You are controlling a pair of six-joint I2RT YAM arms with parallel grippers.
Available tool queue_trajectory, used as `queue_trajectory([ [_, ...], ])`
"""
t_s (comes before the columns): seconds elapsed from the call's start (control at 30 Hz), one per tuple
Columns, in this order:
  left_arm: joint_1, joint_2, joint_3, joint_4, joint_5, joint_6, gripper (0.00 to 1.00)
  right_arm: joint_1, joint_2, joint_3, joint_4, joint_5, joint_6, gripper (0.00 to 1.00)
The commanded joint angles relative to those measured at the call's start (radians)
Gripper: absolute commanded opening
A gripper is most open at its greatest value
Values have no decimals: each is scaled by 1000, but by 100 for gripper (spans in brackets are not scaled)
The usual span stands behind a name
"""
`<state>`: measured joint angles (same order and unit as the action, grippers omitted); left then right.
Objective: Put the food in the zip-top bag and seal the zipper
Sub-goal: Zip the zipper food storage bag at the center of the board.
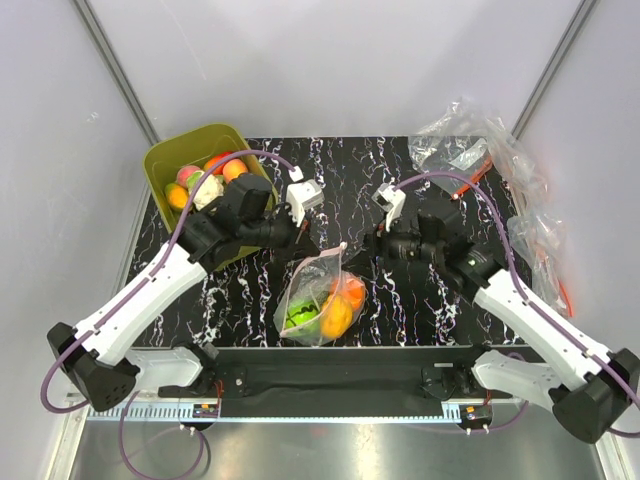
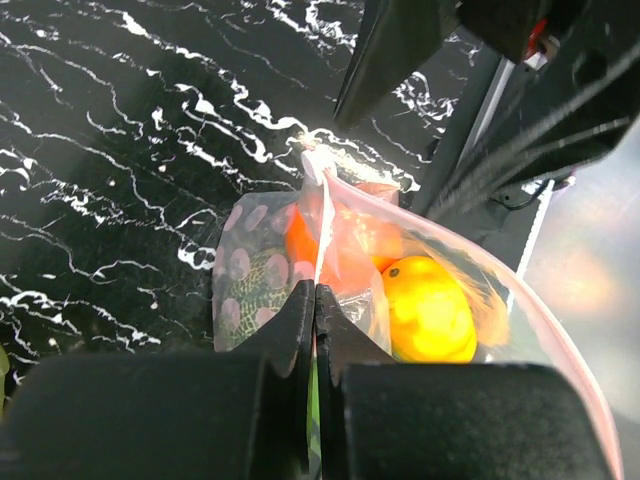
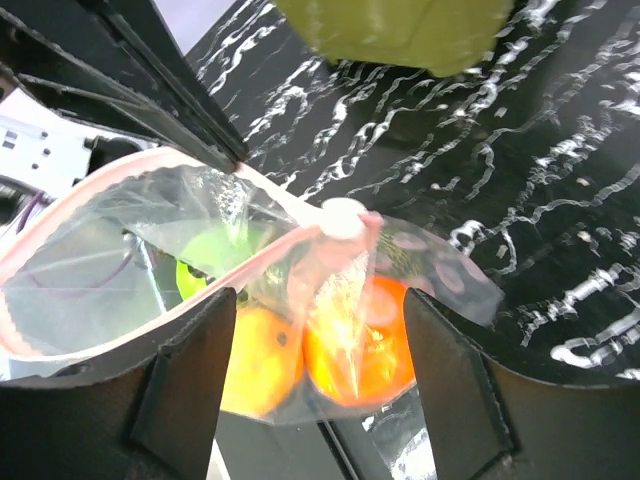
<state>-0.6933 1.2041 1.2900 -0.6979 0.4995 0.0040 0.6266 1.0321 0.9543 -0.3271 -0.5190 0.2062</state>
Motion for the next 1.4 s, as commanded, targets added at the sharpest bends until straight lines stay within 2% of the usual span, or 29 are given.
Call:
queue_trajectory([
  [0.0,3,5,32,28,-36,33,0,-7,51,14,117,-122,-54,76],
  [0.13,3,2,37,29,-36,34,0,-7,98,17,151,-145,-74,79],
  [0.27,5,-37,22,58,-33,34,0,-7,132,14,194,-138,-82,90],
  [0.37,5,-67,3,90,-18,34,0,-8,155,11,230,-157,-73,91],
  [0.47,5,-77,-6,107,-19,30,0,-8,163,-6,305,-219,-44,75],
  [0.5,5,-77,-4,104,-27,31,0,-8,163,-8,316,-228,-39,60],
  [0.57,6,-66,0,95,-41,33,0,-8,164,-9,358,-246,-25,44],
  [0.63,6,-63,5,87,-45,33,0,-8,164,3,356,-246,-18,20],
  [0.73,6,-64,17,74,-52,33,1,-8,163,43,294,-242,-21,4],
  [0.77,6,-63,29,69,-59,31,7,-8,155,52,284,-236,-22,2],
  [0.87,6,-61,48,49,-79,30,15,-8,141,89,229,-199,-24,0],
  [0.9,6,-61,55,44,-84,30,28,-8,141,99,211,-187,-24,0],
  [0.97,6,-61,63,38,-98,25,45,-8,138,136,149,-152,-18,0],
  [1.0,8,-61,69,37,-101,24,60,-8,134,144,136,-139,-10,0],
  [1.03,6,-61,72,35,-104,21,65,-8,132,155,114,-128,13,0],
  [1.27,-2,-52,121,0,-150,31,88,-8,112,182,50,-20,128,0],
  [1.37,-43,-15,179,-60,-238,62,91,-8,123,218,-12,23,183,0],
])
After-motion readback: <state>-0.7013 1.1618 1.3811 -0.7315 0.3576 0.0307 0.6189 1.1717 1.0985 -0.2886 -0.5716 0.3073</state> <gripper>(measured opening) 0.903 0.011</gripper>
